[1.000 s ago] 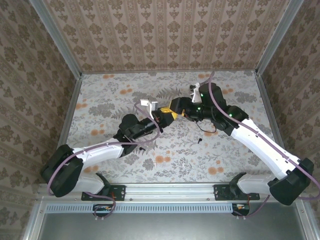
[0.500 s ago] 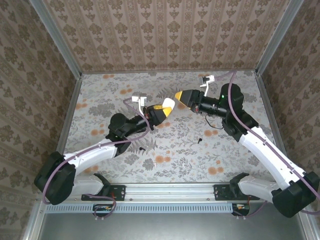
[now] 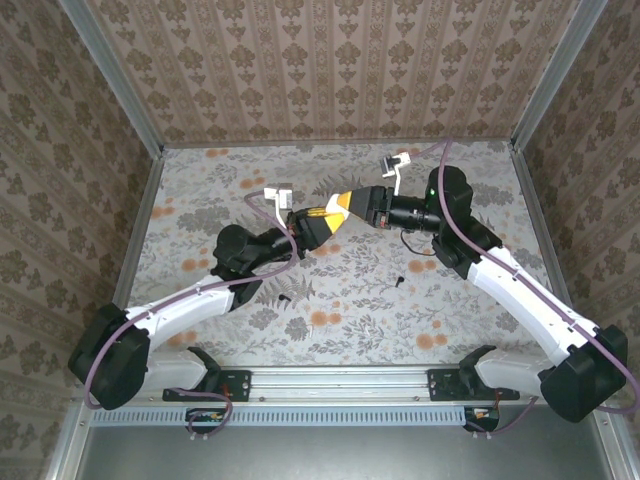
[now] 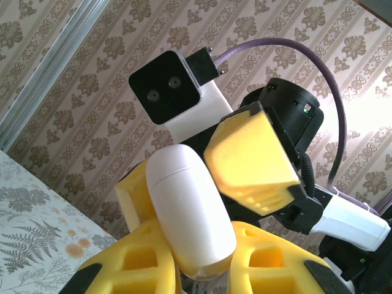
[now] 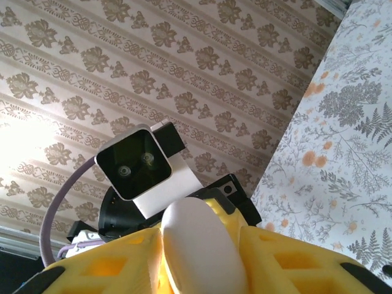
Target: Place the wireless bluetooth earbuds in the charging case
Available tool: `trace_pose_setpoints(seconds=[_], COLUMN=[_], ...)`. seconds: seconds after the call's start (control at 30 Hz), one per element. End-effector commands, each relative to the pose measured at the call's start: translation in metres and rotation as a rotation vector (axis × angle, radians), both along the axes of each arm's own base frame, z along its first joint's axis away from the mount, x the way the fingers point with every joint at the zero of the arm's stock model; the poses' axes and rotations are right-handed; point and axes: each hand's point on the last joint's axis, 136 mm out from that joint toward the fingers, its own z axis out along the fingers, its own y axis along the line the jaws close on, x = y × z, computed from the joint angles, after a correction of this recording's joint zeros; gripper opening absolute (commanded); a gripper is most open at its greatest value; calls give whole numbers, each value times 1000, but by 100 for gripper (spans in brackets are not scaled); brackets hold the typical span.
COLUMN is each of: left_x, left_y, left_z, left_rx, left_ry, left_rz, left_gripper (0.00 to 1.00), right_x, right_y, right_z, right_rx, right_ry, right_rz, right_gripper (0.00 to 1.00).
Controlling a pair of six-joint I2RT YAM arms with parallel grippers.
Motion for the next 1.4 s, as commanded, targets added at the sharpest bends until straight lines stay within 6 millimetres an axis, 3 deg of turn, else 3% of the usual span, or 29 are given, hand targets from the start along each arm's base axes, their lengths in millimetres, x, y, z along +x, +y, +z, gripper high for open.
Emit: trace_pose_setpoints(seconds=[0.0,0.3,0.6,0.77,0.87,1.0,1.1,1.37], left_x=[-9,-3,6,4,-6,-22,-37,-31], left_y=[8,12,20,37,49,56,55,43], left_z=[31,28,6,-28,-30,-18,-9,-6], left_rx=[-71,-62,69,382,482,477,443,382], left_ry=[-65,-49,29,83,23,-123,-238,-186], left_rz=[-17,4,61,132,140,121,75,28], left_gripper=[5,9,62,74,75,76,70,72], right_x=[-7,-10,-20,-20,-20,-25,-28,-37], right_y=[4,8,0,-10,-11,-5,0,4], right_z=[5,2,-5,-10,-7,-4,1,10], right_rx=[17,7,-210,-361,-400,-392,-353,-293], right_ry=[-42,-58,-190,-270,-336,-401,-457,-534], right_rz=[45,83,115,149,184,259,296,316], right_gripper=[33,14,10,10,10,10,10,11])
